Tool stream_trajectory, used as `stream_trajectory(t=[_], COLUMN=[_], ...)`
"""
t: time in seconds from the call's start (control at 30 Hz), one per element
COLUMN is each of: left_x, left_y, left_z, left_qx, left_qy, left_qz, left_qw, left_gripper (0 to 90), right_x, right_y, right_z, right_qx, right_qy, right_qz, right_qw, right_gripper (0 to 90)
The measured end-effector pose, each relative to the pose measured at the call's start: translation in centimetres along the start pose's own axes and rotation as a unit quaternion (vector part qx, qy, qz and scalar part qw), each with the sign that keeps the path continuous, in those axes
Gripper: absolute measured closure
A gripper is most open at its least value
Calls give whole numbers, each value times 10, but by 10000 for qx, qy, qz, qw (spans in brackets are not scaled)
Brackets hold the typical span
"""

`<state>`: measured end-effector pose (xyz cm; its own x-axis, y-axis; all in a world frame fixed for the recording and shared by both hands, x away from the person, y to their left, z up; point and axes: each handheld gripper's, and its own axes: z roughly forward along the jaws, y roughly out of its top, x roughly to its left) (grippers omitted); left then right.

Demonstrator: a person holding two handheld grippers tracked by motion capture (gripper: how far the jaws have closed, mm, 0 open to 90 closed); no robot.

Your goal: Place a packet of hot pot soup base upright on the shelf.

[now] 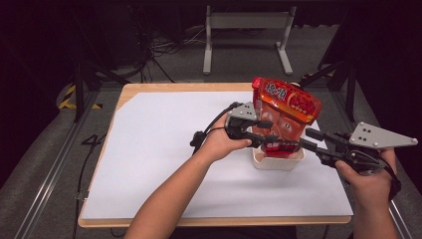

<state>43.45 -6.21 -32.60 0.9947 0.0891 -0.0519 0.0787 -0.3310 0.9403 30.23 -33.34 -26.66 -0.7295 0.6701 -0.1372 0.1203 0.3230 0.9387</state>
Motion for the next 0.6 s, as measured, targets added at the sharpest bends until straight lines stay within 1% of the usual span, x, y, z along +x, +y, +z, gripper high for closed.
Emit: stream_trajectory(t=[0.1,0.13,0.2,0.23,0.33,0.37,0.4,0.43,0.47,0.6], left_x=[-4,-4,-6,-8,-12,-14,-16,-19,-21,-28], left_y=[1,1,2,3,3,3,3,3,2,-1], left_z=[-7,-7,-13,-17,-26,-30,-33,-39,-44,-69], left_qx=[-4,-4,-17,2,-17,35,78,167,192,59], left_qy=[114,114,187,272,395,521,629,792,879,1011], left_qz=[-66,-66,-116,-135,-209,-235,-225,-188,-179,-272], left_qw=[9999,9999,9998,9995,9990,9984,9977,9965,9958,9945], left_gripper=[378,367,357,346,310,300,276,259,238,209], right_x=[-1,-1,-2,-3,-5,-6,-7,-8,-9,-13], right_y=[-1,-1,-2,-3,-5,-5,-5,-5,-6,-9], right_z=[1,1,3,3,5,5,7,8,10,17], right_qx=[4,4,31,45,75,78,68,66,56,55], right_qy=[5,5,0,-7,-18,-22,-12,-11,-14,-15], right_qz=[24,24,54,56,137,154,198,239,279,399], right_qw=[10000,10000,10000,10000,9999,9998,9998,9997,9996,9992], right_gripper=[625,625,615,609,577,562,540,524,504,460])
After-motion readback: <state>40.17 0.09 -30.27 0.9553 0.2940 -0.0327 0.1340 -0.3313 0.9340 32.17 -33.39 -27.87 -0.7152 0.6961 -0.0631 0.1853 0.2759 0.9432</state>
